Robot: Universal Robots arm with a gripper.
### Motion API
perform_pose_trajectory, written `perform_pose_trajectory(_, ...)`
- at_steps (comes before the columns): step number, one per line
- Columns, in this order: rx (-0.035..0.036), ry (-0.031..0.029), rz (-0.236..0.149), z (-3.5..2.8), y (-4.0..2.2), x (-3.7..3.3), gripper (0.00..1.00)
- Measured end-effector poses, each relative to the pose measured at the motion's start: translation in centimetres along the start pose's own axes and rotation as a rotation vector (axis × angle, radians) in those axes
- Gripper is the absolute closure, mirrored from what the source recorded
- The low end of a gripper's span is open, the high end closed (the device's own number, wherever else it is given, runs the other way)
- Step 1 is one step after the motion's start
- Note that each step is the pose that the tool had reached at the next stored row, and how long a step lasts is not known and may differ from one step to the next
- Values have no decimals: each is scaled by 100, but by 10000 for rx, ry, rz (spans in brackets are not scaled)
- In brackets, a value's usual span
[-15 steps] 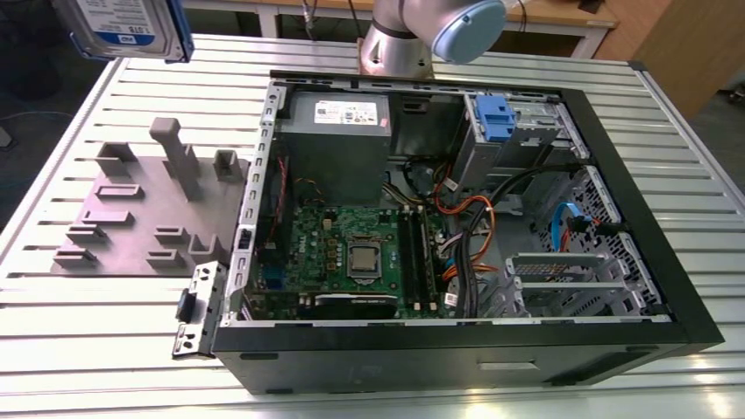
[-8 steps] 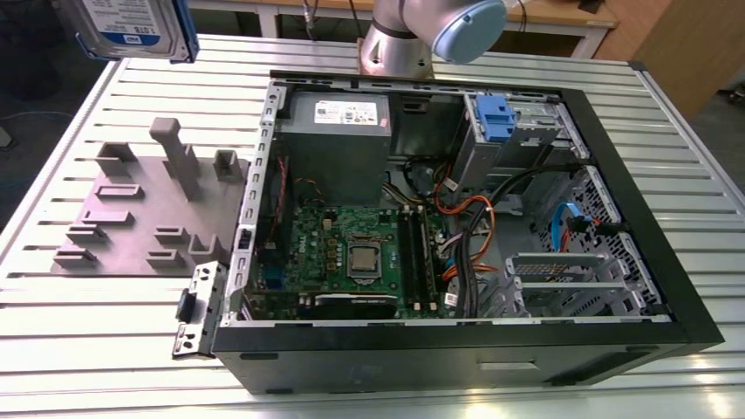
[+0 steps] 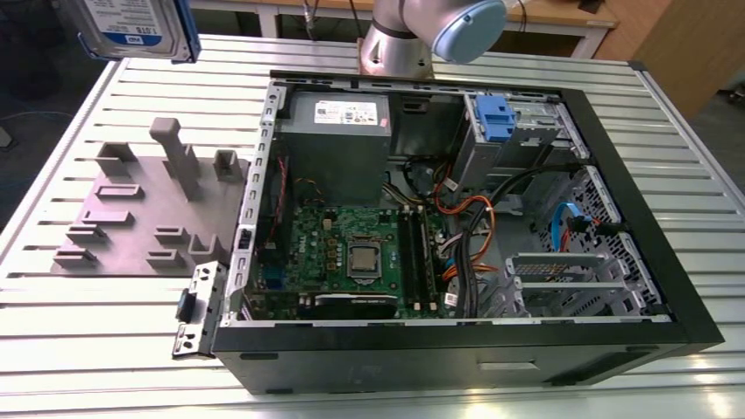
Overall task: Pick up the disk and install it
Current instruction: 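Pick up the disk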
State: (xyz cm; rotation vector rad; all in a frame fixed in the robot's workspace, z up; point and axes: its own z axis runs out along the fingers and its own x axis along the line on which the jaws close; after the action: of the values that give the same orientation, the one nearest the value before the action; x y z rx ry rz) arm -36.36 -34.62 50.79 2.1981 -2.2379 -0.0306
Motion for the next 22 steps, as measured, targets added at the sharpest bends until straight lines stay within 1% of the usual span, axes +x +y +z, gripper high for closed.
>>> perform_pose_trajectory(2, 0, 0, 0, 1, -1, 29, 64)
perform_pose_trajectory(7, 0, 0, 0, 3, -7, 166, 64)
perform_pose_trajectory(10, 1, -1, -1, 4, -29, 200, 64)
perform_pose_trajectory(12, -1, 1, -1, 3, -65, 209, 64)
perform_pose_trajectory(13, 0, 0, -1, 4, -90, 212, 64)
perform_pose_trajectory(15, 1, 0, 0, 5, -161, 213, 64)
perform_pose_trajectory(19, 0, 0, -1, 5, -345, 210, 64)
perform_pose_trajectory(22, -1, 1, 0, 5, -459, 209, 64)
